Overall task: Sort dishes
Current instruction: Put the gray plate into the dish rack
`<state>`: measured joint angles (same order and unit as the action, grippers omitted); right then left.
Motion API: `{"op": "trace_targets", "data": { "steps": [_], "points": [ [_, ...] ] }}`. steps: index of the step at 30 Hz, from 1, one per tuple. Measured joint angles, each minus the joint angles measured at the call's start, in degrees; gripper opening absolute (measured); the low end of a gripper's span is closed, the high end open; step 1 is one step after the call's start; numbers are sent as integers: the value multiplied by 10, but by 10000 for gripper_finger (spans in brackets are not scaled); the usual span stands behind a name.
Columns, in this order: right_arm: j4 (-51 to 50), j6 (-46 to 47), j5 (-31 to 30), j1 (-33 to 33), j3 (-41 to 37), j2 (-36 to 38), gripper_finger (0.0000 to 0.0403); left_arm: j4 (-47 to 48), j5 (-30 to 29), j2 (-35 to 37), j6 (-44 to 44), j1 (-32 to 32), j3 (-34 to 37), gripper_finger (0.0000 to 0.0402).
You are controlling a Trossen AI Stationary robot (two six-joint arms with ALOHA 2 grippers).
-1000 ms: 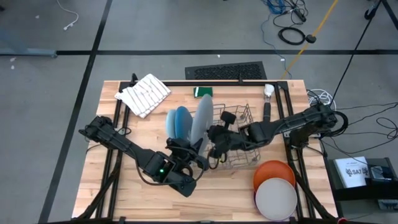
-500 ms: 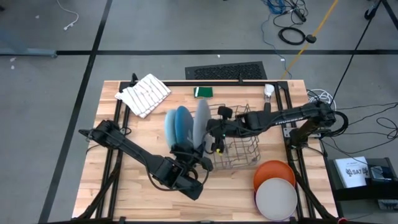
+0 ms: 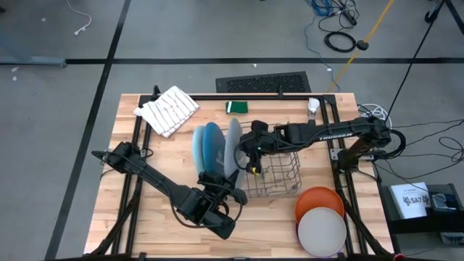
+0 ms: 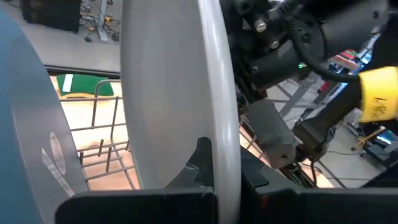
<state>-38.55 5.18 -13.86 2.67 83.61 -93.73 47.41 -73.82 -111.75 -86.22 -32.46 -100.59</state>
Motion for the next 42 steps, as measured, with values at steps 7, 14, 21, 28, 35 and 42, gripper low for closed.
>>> {"op": "trace_targets", "data": {
  "steps": [7,14,21,28,35,42],
  "points": [
    [37,-39,32,-1,0,1,0,30,-10,2,13,-11,-20,9],
    [39,-41,68,-16,0,1,0,32,-14,2,12,-14,-21,9],
    [42,-29,70,-23,0,-7,0,33,-14,2,13,-14,-21,11],
    [62,-13,68,-35,0,-9,0,31,-23,2,15,-16,-22,17],
    [67,-14,67,-42,0,-9,0,31,-27,2,17,-18,-22,19],
    [67,-15,64,-42,0,-9,0,31,-20,2,16,-17,-23,20]
  ]
}}
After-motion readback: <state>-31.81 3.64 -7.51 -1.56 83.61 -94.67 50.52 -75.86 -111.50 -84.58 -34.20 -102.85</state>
